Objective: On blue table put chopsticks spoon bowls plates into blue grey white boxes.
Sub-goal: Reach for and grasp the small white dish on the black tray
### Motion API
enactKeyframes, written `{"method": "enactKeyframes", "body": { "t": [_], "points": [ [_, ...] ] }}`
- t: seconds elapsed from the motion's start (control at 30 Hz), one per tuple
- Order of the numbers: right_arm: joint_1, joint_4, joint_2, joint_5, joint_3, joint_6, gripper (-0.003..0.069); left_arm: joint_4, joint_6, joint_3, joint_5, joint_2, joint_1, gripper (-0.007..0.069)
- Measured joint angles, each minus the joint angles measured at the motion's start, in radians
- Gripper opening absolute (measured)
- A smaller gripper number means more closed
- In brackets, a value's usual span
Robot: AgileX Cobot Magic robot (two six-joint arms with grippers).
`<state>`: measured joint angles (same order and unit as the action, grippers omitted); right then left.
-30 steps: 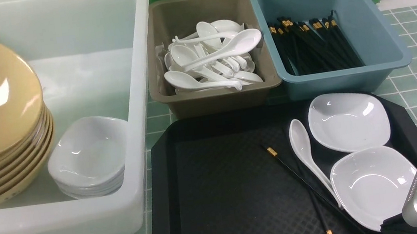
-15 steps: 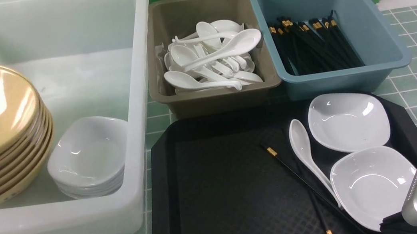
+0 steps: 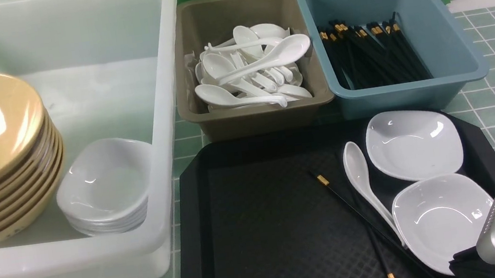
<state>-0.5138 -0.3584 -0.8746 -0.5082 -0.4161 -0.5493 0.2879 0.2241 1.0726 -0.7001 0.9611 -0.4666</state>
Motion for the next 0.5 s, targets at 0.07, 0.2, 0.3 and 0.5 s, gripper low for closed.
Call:
{"method": "enactKeyframes", "body": {
  "t": [0.07, 0.2, 0.3, 0.5],
  "points": [
    [0.008, 0.028, 0.0, -0.004, -0.008, 0.047, 0.0127, 0.0, 0.064, 0.0, 0.0, -0.07, 0.088, 0.0257],
    [0.074, 0.154, -0.001, -0.052, -0.08, 0.23, 0.0202, -0.025, 0.155, 0.0, -0.006, -0.166, 0.211, 0.0052],
    [0.147, 0.229, -0.021, -0.123, -0.159, 0.303, 0.0279, -0.026, 0.173, -0.019, -0.001, -0.237, 0.32, 0.0002],
    [0.304, 0.252, -0.19, -0.203, -0.284, 0.366, 0.0442, -0.072, 0.171, -0.201, 0.048, -0.413, 0.455, 0.0004]
  ]
}}
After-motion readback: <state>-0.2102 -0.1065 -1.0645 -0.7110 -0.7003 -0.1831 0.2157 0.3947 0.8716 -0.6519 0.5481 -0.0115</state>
